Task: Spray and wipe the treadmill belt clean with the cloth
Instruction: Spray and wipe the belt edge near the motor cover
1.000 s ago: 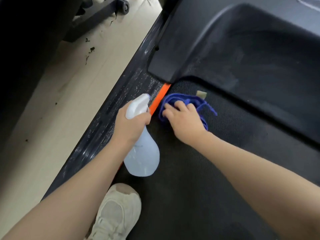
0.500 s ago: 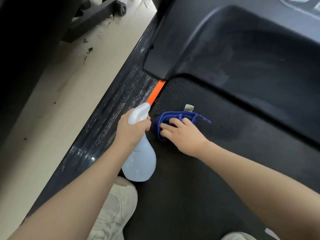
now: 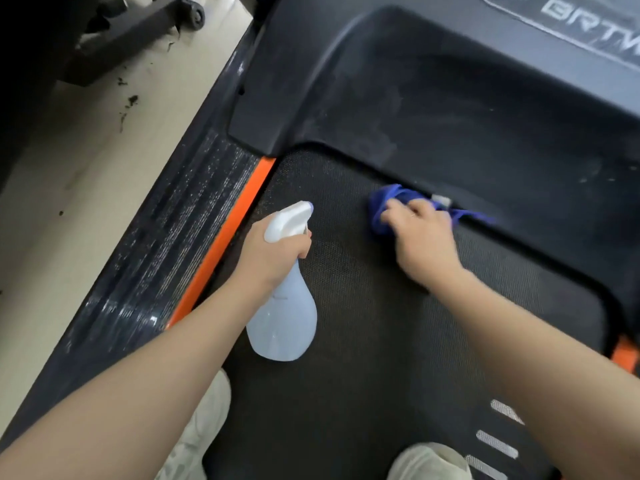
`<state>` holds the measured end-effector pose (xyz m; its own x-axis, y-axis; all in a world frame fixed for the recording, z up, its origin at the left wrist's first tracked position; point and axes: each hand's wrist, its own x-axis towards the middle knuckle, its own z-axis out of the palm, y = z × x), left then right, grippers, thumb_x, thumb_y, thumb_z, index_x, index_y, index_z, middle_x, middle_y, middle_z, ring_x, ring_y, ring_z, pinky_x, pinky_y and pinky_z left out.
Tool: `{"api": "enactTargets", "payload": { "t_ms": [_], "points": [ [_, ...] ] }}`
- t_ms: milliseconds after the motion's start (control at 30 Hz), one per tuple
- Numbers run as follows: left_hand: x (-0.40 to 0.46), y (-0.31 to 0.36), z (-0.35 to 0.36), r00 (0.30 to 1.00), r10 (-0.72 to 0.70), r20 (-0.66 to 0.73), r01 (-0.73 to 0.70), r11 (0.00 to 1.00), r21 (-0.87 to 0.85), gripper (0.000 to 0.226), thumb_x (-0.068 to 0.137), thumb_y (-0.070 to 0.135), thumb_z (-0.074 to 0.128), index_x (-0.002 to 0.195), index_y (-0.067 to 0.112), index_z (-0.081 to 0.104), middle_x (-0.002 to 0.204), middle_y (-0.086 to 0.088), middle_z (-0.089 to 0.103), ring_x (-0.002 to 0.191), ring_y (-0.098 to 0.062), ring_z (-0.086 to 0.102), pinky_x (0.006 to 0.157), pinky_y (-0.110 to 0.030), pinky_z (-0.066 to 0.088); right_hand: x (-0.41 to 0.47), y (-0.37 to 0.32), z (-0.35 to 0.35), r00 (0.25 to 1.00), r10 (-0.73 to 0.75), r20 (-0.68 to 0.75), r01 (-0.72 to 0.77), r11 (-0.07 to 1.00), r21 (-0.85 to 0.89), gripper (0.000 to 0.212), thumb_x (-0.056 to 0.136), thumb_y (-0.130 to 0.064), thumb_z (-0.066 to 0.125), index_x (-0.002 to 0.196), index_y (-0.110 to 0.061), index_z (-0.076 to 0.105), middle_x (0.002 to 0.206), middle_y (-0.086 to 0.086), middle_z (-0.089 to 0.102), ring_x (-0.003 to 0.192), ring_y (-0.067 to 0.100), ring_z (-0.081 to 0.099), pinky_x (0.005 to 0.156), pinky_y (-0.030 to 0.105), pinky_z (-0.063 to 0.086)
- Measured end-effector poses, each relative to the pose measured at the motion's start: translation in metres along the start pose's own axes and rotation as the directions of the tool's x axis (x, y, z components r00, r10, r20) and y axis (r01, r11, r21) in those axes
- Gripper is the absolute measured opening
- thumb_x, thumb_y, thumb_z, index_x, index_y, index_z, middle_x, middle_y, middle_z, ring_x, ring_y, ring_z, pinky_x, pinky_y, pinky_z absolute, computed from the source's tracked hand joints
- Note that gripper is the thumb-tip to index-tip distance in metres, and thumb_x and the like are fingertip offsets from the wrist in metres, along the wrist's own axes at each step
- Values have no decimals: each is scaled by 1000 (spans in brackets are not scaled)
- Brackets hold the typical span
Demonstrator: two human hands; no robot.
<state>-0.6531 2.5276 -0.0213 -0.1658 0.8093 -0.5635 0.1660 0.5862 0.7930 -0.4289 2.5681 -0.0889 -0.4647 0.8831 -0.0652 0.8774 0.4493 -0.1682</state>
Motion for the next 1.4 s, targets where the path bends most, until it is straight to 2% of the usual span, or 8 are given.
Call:
{"api": "enactTargets", "payload": {
  "t_ms": [100,267,433,633,733,867,1133,1400],
  "points": [
    [1,0,13,999,-18,45,17,1000,25,38,52,17,51,88,22,63,72,9,59,64,-3,51,66,-22,41,-30,5,5,986,157,-47,-155,987,42,33,70,-4,39,94,-14,59,118,1,62,94,30,50,67,37,32],
    [6,1,37,996,-22,89,17,998,59,44,48,19,53,89,25,67,80,1,63,78,-14,56,71,-30,44,-82,-18,17,951,-304,64,301,952,52,30,74,-16,36,95,-23,56,120,-3,63,99,24,45,64,33,38],
    [8,3,52,989,-25,147,10,995,102,52,50,16,53,99,11,70,81,0,65,78,-13,58,67,-29,45,-42,26,-3,941,332,-58,-317,931,179,32,69,5,50,93,-13,60,100,2,61,94,33,53,68,40,37],
    [2,7,73,981,-65,185,17,968,250,65,45,20,53,108,13,69,101,-13,70,90,-22,64,75,-34,51,-120,-13,14,988,-109,110,103,993,59,30,73,-15,38,89,-19,63,117,-3,64,95,26,50,61,32,41],
    [-13,1,94,949,-79,306,-60,905,420,58,47,24,51,99,3,67,96,-13,68,88,-27,63,76,-37,51,-126,12,-7,990,122,66,-129,985,111,28,66,-8,43,83,-15,63,109,4,68,89,29,59,64,36,45],
    [-33,4,131,897,-74,436,-170,852,495,17,66,16,61,76,4,53,77,-5,55,72,-23,52,59,-30,40,-161,51,-28,700,714,18,-690,670,273,33,73,9,55,104,-3,59,103,20,61,105,39,50,86,42,32],
    [-57,16,188,854,-21,519,-257,851,457,14,79,10,59,91,3,58,83,0,50,83,-22,48,59,-28,35,-192,47,-36,249,968,29,-798,188,573,36,83,4,43,117,-7,51,99,19,55,93,29,49,75,26,29],
    [-21,19,141,958,36,284,-144,918,369,56,53,28,49,104,14,65,92,2,63,86,-18,56,76,-29,47,-169,33,-32,395,919,7,-770,327,548,40,83,3,46,122,-8,49,118,18,52,115,32,43,100,42,29]
  ]
}}
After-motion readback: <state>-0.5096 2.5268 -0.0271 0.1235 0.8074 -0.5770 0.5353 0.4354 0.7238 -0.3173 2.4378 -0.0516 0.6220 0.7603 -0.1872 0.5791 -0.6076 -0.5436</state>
